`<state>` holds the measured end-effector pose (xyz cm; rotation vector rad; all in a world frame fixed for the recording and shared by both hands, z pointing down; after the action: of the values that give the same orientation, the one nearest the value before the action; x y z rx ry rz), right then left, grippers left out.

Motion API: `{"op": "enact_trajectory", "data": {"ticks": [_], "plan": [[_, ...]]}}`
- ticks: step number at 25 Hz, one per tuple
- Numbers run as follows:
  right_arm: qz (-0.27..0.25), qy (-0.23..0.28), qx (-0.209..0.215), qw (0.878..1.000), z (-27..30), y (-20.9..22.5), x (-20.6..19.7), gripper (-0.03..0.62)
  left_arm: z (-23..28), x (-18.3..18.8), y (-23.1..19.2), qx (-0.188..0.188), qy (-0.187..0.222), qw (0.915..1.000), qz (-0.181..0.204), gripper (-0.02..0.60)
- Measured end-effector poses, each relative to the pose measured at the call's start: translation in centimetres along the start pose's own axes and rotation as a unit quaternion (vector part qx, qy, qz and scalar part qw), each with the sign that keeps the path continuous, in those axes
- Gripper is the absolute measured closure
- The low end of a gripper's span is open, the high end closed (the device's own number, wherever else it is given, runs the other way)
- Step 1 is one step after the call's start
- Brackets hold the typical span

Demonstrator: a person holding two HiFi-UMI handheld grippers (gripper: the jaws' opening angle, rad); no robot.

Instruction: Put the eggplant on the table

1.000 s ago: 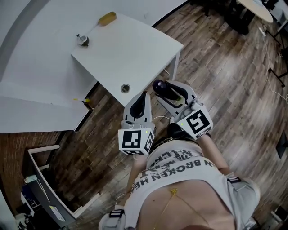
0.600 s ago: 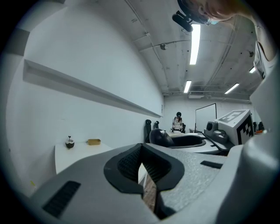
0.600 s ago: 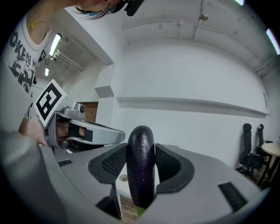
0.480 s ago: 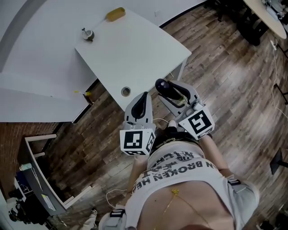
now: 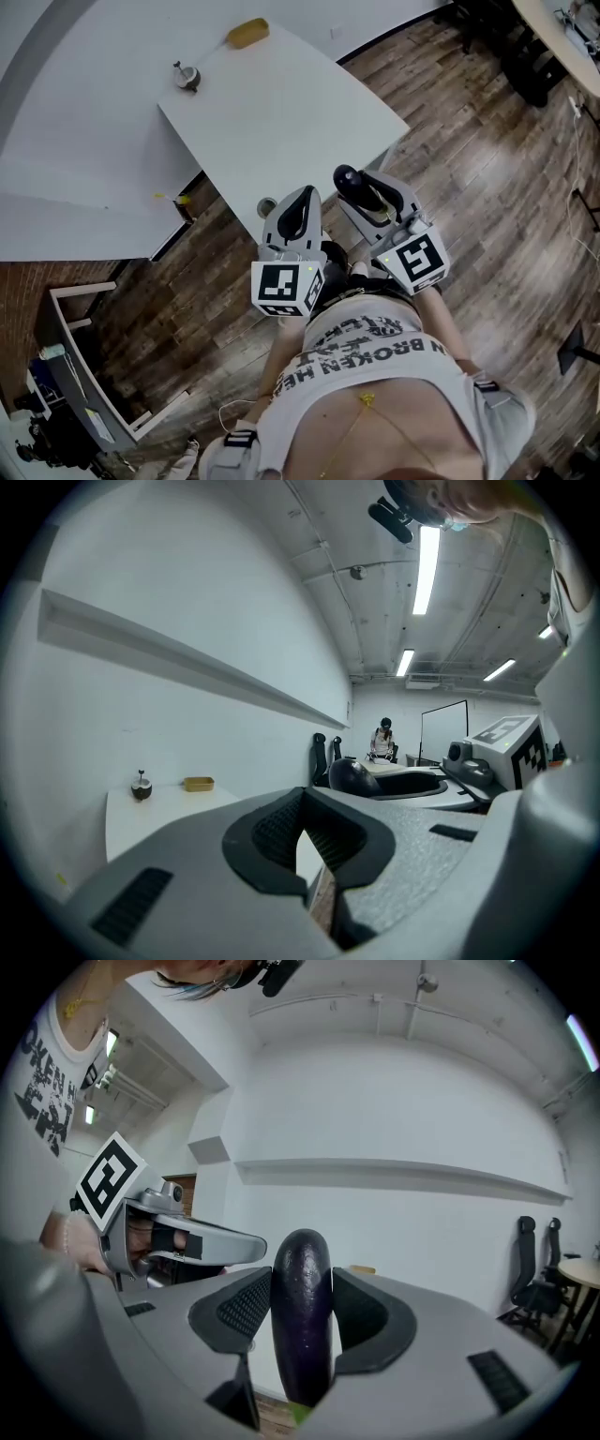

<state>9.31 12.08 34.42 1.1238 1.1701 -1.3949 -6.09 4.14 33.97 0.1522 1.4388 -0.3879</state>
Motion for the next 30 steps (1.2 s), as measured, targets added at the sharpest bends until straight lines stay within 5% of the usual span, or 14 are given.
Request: {"op": "enact_trajectory", "data": {"ticks": [14, 30], "plan": [[-0.022, -0.011, -0.001, 1.0, 12.3, 2.4, 1.6, 0.391, 6.3, 1.9, -11.1, -0.011, 0.0, 0.9999, -0.01, 0.583], [-0.026, -0.038, 0.002, 0.999, 18.9, 2.1, 1.2, 0.391, 6.2, 1.9, -17.9, 0.006, 0.006, 0.9998, -0.015, 0.583]]}}
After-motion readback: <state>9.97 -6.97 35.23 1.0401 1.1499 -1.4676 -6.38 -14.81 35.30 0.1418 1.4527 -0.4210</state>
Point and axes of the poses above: the fingertips, and each gripper's own axes: z forward along the fingers, y to its right, x out of its top, the point moved 10 cm from there along -z, backward along the fingers, and after that the axes turned 9 degrees about -x, right-handed, at the moved point
